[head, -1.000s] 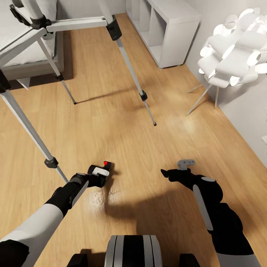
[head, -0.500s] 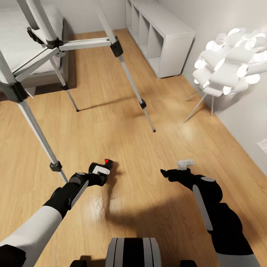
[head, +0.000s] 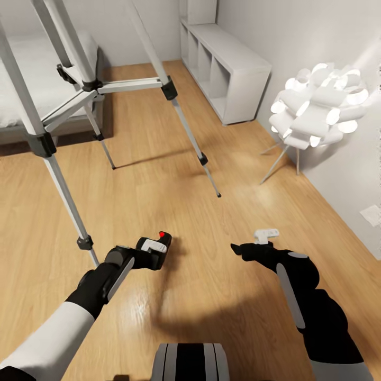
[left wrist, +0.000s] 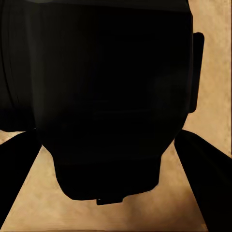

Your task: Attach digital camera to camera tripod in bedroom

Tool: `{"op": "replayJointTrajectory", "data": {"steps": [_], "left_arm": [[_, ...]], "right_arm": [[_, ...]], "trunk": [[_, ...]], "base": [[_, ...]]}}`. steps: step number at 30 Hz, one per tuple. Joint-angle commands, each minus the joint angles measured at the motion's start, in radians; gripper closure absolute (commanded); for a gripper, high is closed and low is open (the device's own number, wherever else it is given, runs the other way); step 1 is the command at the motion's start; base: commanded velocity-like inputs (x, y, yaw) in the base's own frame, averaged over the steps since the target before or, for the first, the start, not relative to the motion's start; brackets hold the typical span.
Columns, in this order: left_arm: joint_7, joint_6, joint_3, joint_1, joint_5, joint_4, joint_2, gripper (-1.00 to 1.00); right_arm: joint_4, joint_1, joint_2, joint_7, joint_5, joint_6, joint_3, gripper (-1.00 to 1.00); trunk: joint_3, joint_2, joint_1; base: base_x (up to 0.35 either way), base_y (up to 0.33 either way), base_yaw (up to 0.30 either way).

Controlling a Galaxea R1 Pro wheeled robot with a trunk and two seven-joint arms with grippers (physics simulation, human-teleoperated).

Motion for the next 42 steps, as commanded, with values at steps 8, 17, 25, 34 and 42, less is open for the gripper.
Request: {"op": "replayJointTrajectory", "data": {"steps": [8, 17, 25, 34, 42], "left_arm": [[0.017, 0.112, 0.011, 0.041, 0.0, -0.061, -0.049, 1.0], [0.036, 0.147, 0.123, 0.184, 0.0, -0.216, -0.098, 1.0], [0.053, 0.12, 0.175, 0.263, 0.003, -0.262, -0.116, 1.0], [0.058, 0.072, 0.182, 0.297, 0.007, -0.26, -0.123, 1.0], [0.06, 0.064, 0.179, 0.299, 0.0, -0.252, -0.15, 1.0]], "right_arm": [[-0.001, -0.003, -0.004, -0.001, -0.006, 0.015, -0.001, -1.0], [-0.001, -0.005, -0.034, 0.0, -0.006, 0.018, 0.002, -1.0], [-0.001, -0.006, -0.044, 0.0, -0.006, 0.021, 0.025, -1.0], [-0.001, -0.01, -0.04, 0.001, -0.006, 0.03, 0.037, -1.0], [-0.001, -0.012, -0.036, 0.001, -0.006, 0.041, 0.035, -1.0]], "trunk": [[0.03, 0.002, -0.004], [0.065, 0.004, -0.008], [0.096, 0.006, -0.011], [0.131, 0.008, -0.015], [0.162, 0.01, -0.019]], "base": [[0.0, 0.0, 0.0], [0.0, 0.0, 0.0], [0.0, 0.0, 0.0], [0.0, 0.0, 0.012], [0.0, 0.0, 0.2]]}}
